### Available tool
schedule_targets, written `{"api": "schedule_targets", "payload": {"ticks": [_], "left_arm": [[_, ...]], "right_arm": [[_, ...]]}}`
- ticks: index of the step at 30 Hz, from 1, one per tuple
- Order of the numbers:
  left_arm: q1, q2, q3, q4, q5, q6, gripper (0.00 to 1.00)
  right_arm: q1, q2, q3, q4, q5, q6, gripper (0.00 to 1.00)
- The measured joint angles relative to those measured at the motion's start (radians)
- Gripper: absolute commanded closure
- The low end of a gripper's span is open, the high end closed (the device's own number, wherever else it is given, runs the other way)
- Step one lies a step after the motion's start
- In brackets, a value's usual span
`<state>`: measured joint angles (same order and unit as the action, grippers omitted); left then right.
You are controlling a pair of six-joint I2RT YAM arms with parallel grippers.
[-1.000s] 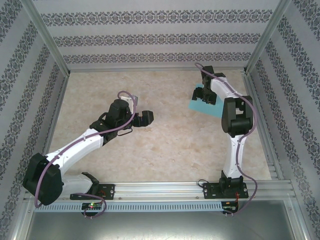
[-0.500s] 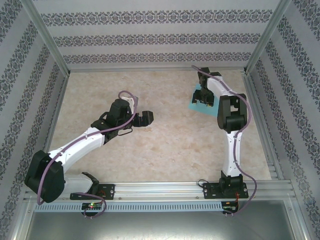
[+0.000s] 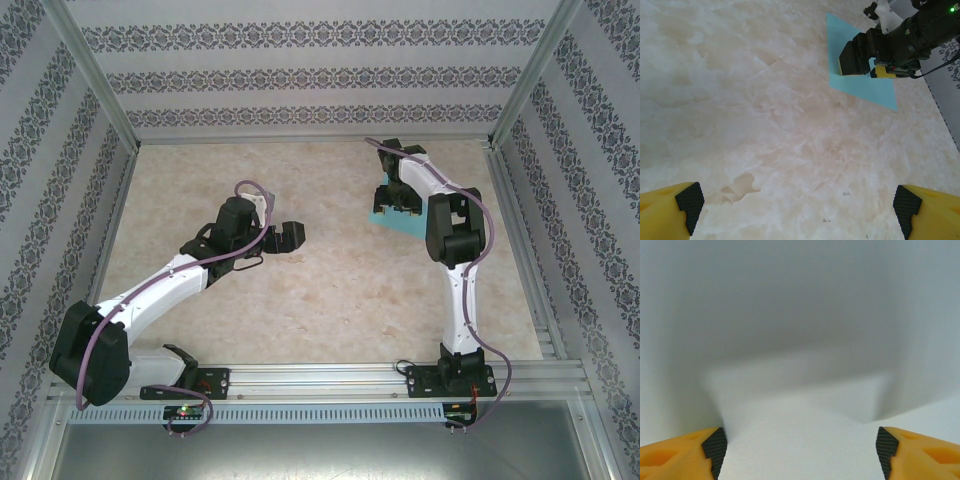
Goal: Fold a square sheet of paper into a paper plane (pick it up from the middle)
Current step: Move the square sheet of paper to the center of the table.
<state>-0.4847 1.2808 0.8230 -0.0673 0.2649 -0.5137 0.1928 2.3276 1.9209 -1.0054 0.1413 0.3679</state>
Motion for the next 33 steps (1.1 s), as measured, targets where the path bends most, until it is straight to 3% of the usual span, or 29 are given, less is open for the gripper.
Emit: {"api": "schedule_targets", "payload": {"ticks": [3, 21, 33], "left_arm": [[0.008, 0.000, -0.011, 0.000, 0.014, 0.003, 0.00], [0.039, -0.001, -0.012, 0.000, 0.054, 0.017, 0.00], [0.059, -0.058, -0.013, -0.027, 0.052, 0.017, 0.00]], "right_arm": [[0.000, -0.024, -0.043, 0.007, -0.010, 0.005, 0.31], [0.068, -0.093, -0.174, 0.079, -0.142, 0.080, 0.34], [0.253, -0.201, -0.352, 0.165, -0.159, 0.121, 0.33]]}}
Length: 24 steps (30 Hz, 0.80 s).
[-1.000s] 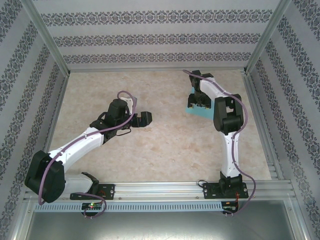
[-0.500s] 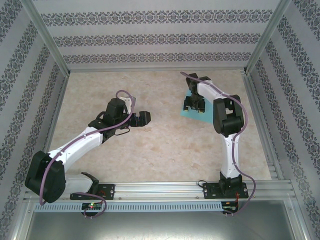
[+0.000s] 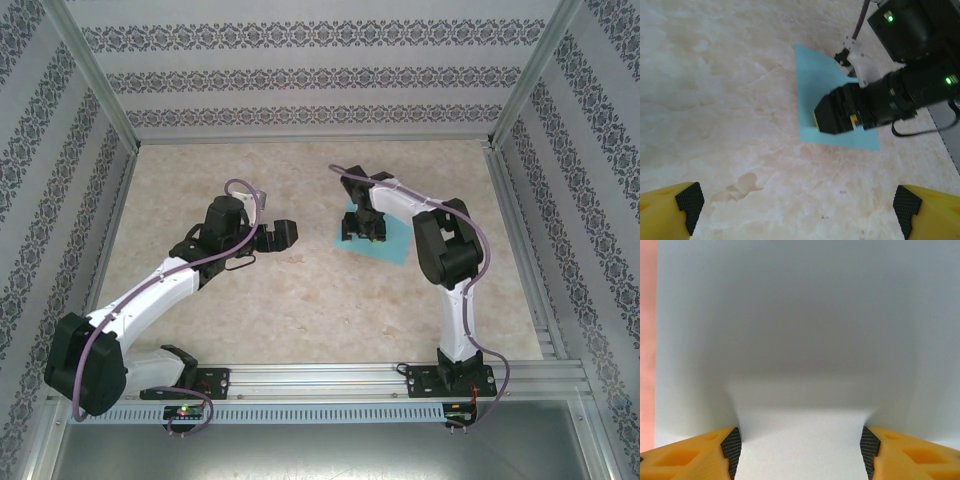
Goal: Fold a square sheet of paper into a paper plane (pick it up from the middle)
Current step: Move the square sheet of paper to the center of the table.
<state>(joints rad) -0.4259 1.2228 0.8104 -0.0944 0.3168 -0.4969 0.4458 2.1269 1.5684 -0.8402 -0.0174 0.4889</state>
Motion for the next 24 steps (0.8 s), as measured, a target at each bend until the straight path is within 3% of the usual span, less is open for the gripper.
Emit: {"api": "schedule_targets", "payload": {"ticks": [7, 19, 24], "left_arm": [[0.076, -0.033, -0.049, -0.060, 0.001, -0.013, 0.00], [0.100, -0.128, -0.135, -0.101, 0.005, -0.042, 0.00], [0.127, -0.164, -0.166, -0.106, 0.016, -0.061, 0.00]], "right_arm": [[0.135, -0.054, -0.082, 0.047, -0.024, 0.034, 0.33], [0.348, -0.143, -0.216, 0.074, -0.010, 0.055, 0.33], [0.388, -0.217, -0.310, 0.088, -0.002, 0.059, 0.32]]}}
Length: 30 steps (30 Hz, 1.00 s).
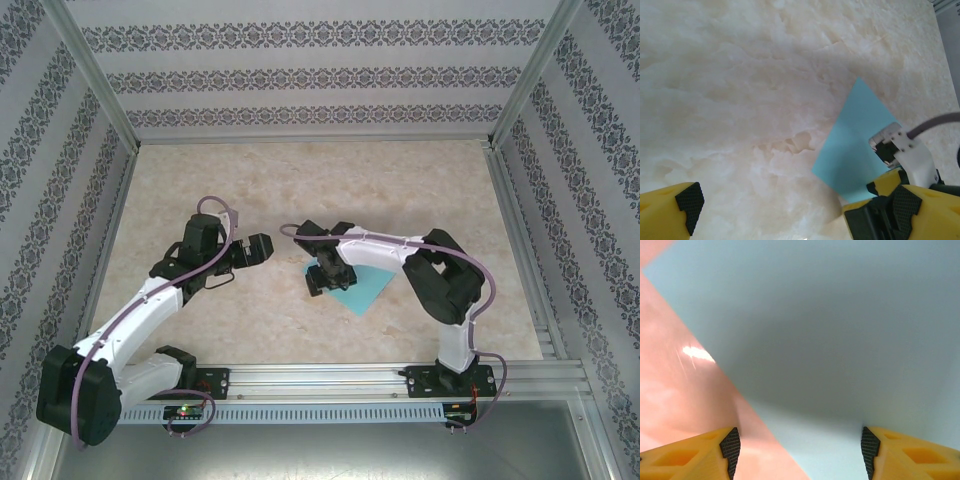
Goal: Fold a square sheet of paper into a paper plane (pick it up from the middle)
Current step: Move the square sheet of paper to the center of the table.
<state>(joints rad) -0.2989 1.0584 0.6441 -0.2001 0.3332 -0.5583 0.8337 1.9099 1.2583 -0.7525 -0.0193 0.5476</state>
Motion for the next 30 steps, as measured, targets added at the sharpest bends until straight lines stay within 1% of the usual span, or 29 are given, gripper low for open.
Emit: {"api": "schedule_targets", "payload": {"ticks": [5, 9, 11, 14, 19, 23, 26, 30], "left_arm": [[0.000, -0.011, -0.003, -0.003, 0.012, -0.011, 0.00], [0.000, -0.027, -0.003, -0.011, 0.020, -0.016, 0.00], [0.000, -0.033, -0.003, -0.015, 0.024, -0.019, 0.00], [0.000, -0.035, -0.003, -0.016, 0.031, -0.026, 0.00], [0.000, -0.037, -0.003, -0.018, 0.033, -0.026, 0.00], [0.000, -0.037, -0.003, -0.018, 0.034, -0.026, 0.00], [0.000, -0.037, -0.003, -0.019, 0.034, -0.026, 0.00], [0.000, -0.037, -0.003, -0.019, 0.034, -0.026, 0.00]], "right_arm": [[-0.014, -0.109, -0.052, 0.035, 0.021, 0.048, 0.27], [-0.076, -0.206, -0.108, 0.108, 0.049, 0.171, 0.23], [-0.113, -0.226, -0.136, 0.135, 0.071, 0.239, 0.21], [-0.151, -0.218, -0.150, 0.162, 0.094, 0.343, 0.20], [-0.150, -0.167, -0.113, 0.149, 0.145, 0.500, 0.17], [-0.150, -0.104, -0.052, 0.098, 0.187, 0.612, 0.18], [-0.150, -0.077, -0.047, 0.083, 0.200, 0.682, 0.18], [-0.150, -0.023, -0.019, 0.054, 0.199, 0.733, 0.19]]}}
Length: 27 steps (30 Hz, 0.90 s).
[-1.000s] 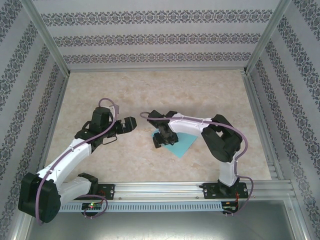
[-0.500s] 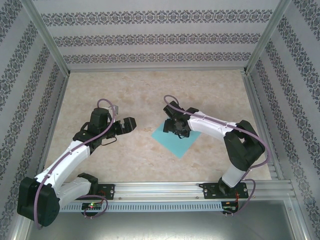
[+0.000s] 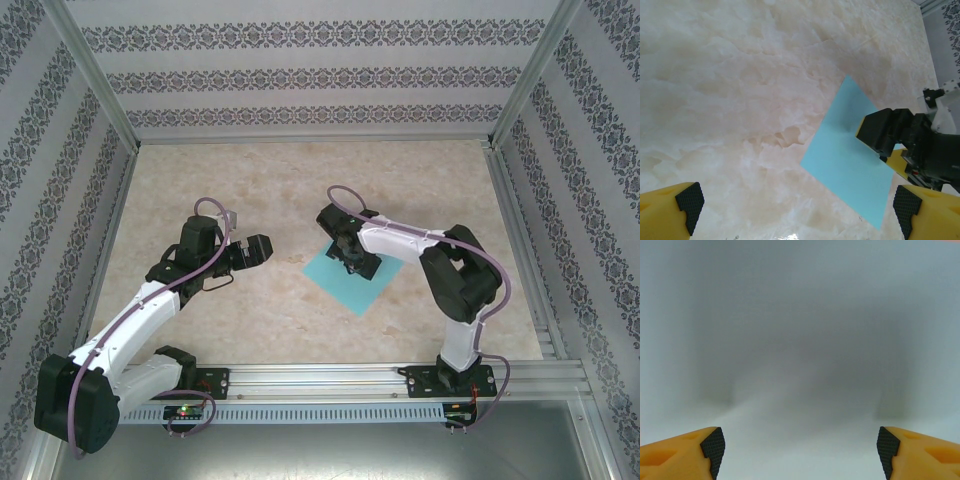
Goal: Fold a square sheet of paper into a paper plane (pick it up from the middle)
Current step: Move the square sheet of paper to the center of the table, then rotate the square sheet of paper at the center of the table.
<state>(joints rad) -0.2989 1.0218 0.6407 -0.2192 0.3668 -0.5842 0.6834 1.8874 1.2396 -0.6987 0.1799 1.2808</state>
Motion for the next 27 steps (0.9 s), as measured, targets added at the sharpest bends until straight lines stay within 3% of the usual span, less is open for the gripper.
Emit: {"api": "schedule_targets", "payload": {"ticks": [7, 12, 27], "left_arm": [[0.000, 0.000, 0.000, -0.008, -0.001, 0.000, 0.00], [0.000, 0.000, 0.000, -0.023, -0.005, 0.000, 0.00], [0.000, -0.047, 0.001, -0.105, -0.078, 0.008, 0.00]], "right_arm": [[0.000, 0.080, 0.068, -0.034, -0.004, 0.002, 0.20], [0.006, 0.125, 0.129, -0.045, -0.005, -0.089, 0.22], [0.048, 0.182, 0.219, 0.008, -0.106, -0.793, 0.25]]}}
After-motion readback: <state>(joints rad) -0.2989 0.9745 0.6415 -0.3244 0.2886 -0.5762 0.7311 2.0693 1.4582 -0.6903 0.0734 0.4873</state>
